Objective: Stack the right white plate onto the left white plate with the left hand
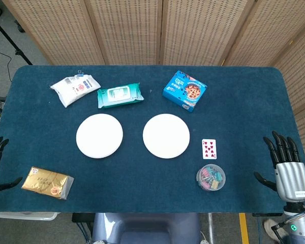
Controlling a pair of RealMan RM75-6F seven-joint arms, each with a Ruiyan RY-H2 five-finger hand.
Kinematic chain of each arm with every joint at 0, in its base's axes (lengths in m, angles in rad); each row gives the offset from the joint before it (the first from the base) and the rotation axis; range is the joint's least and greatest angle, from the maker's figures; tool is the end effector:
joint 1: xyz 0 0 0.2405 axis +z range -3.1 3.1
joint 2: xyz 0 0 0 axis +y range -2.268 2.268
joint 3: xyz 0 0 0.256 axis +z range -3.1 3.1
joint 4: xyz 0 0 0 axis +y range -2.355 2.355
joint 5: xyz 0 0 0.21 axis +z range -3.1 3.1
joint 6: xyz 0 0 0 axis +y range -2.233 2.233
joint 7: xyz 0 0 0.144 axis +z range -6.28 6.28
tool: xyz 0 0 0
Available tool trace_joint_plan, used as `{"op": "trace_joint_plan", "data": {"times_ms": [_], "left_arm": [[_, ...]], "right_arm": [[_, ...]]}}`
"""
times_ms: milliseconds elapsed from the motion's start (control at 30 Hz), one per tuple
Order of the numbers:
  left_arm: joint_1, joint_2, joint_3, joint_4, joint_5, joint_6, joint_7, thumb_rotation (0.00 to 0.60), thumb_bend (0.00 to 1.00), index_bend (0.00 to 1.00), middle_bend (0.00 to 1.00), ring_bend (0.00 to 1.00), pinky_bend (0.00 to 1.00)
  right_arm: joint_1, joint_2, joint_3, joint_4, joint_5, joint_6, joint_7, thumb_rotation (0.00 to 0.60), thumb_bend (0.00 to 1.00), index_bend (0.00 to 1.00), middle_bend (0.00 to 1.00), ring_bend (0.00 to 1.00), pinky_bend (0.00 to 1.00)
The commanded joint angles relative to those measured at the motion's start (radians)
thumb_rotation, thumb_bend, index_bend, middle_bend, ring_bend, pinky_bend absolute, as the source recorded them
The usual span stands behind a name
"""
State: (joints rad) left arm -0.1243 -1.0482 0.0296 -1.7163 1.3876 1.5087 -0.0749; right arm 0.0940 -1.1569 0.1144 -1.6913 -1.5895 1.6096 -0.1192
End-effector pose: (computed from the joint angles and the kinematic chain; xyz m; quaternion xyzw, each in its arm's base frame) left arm -0.3096 0.1745 0.1708 -0.5556 -0.4464 -0.3922 0.5816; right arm -0.2669 -0.1920 0.1632 0.5795 -0.3102 0.4627 0.5948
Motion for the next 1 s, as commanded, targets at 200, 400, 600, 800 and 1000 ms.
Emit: {"op": "trace_joint_plan", "data": {"times_ms": [200, 400, 600, 800, 1000], "left_arm": [[0.004, -0.008, -0.014, 0.017, -0.002, -0.022, 0.015, 0.600, 0.00, 0.00, 0.00, 0.00, 0.00], [-0.031, -0.030, -0.039, 0.035, 0.039, -0.055, -0.004, 0.600, 0.00, 0.00, 0.00, 0.00, 0.00], [-0.165, -0.100, -0.083, 0.098, 0.167, -0.150, -0.030, 0.600, 0.00, 0.00, 0.00, 0.00, 0.00], [-0.428, -0.287, -0.121, 0.250, 0.283, -0.413, -0.052, 0.600, 0.00, 0.09, 0.00, 0.00, 0.00], [-0.552, -0.428, -0.169, 0.334, 0.242, -0.532, 0.001, 0.600, 0.02, 0.26, 0.00, 0.00, 0.00]], "right_arm": [[0.003, 0.003, -0.009, -0.005, 0.002, -0.021, -0.002, 0.600, 0.00, 0.09, 0.00, 0.00, 0.00], [-0.001, 0.014, -0.014, -0.018, -0.010, -0.013, 0.015, 0.600, 0.00, 0.09, 0.00, 0.00, 0.00], [-0.001, 0.018, -0.017, -0.025, -0.012, -0.019, 0.021, 0.600, 0.00, 0.08, 0.00, 0.00, 0.00], [0.011, 0.016, -0.013, -0.021, 0.010, -0.049, 0.022, 0.600, 0.00, 0.06, 0.00, 0.00, 0.00], [0.027, 0.007, -0.016, -0.003, 0.048, -0.103, 0.013, 0.600, 0.00, 0.04, 0.00, 0.00, 0.00]]}}
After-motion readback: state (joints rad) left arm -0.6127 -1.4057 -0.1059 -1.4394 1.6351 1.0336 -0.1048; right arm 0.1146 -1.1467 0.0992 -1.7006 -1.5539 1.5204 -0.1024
